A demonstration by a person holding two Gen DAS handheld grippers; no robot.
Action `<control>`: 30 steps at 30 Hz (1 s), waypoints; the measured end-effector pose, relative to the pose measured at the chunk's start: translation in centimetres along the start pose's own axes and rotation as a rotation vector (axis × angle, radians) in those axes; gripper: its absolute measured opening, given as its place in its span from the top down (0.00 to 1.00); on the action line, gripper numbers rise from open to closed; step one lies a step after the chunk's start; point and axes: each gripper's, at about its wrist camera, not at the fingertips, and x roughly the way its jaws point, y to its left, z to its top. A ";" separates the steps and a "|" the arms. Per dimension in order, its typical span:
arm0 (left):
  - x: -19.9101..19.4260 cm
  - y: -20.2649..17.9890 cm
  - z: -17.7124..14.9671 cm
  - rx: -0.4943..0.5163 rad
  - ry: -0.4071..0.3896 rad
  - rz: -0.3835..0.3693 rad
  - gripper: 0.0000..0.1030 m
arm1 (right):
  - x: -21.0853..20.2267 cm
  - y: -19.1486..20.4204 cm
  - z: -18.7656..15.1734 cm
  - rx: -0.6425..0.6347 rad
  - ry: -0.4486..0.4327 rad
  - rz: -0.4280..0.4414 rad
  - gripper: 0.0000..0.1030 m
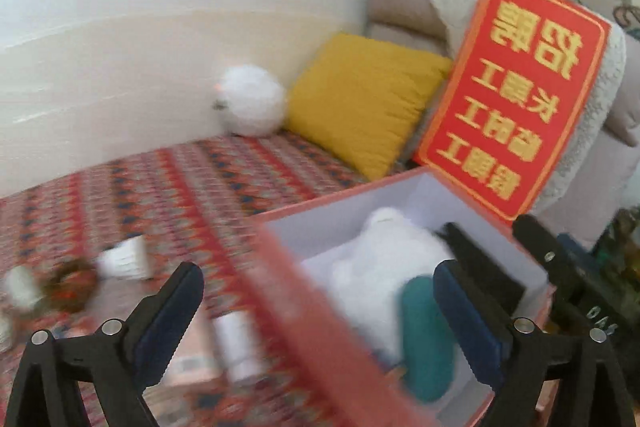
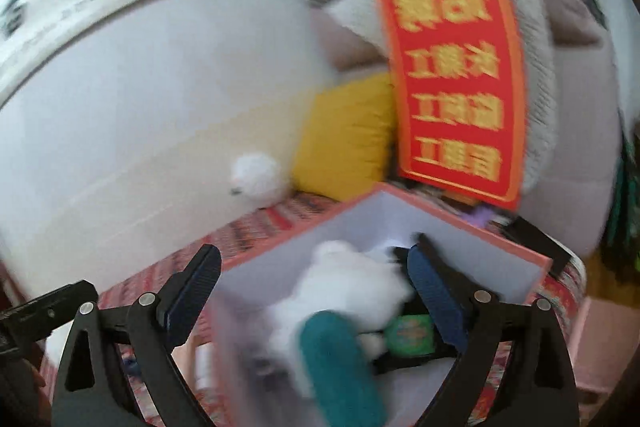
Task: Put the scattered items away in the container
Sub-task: 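Carry tape measure and battery card into the pink box and open both tools, then grasp the brown bead bracelet with right tool while left tool grasps the LED bulb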
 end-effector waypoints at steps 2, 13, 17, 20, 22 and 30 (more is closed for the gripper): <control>-3.0 3.6 -1.3 -0.029 -0.001 0.057 0.05 | -0.5 3.2 -0.9 -0.049 0.016 0.080 0.04; -13.9 19.6 -16.7 -0.170 0.173 0.325 0.04 | 0.6 21.3 -13.2 -0.346 0.438 0.521 0.03; -15.2 21.8 -23.5 -0.204 0.250 0.359 0.04 | 0.8 26.7 -20.6 -0.505 0.671 0.649 0.04; -16.0 23.7 -25.9 -0.268 0.255 0.382 0.04 | -0.4 29.8 -26.5 -0.679 0.739 0.693 0.05; -16.1 25.4 -26.1 -0.309 0.241 0.402 0.04 | -1.1 31.1 -29.4 -0.755 0.750 0.698 0.05; -11.3 33.2 -20.5 -0.377 0.143 0.446 0.04 | -1.4 35.4 -35.8 -0.918 0.732 0.686 0.78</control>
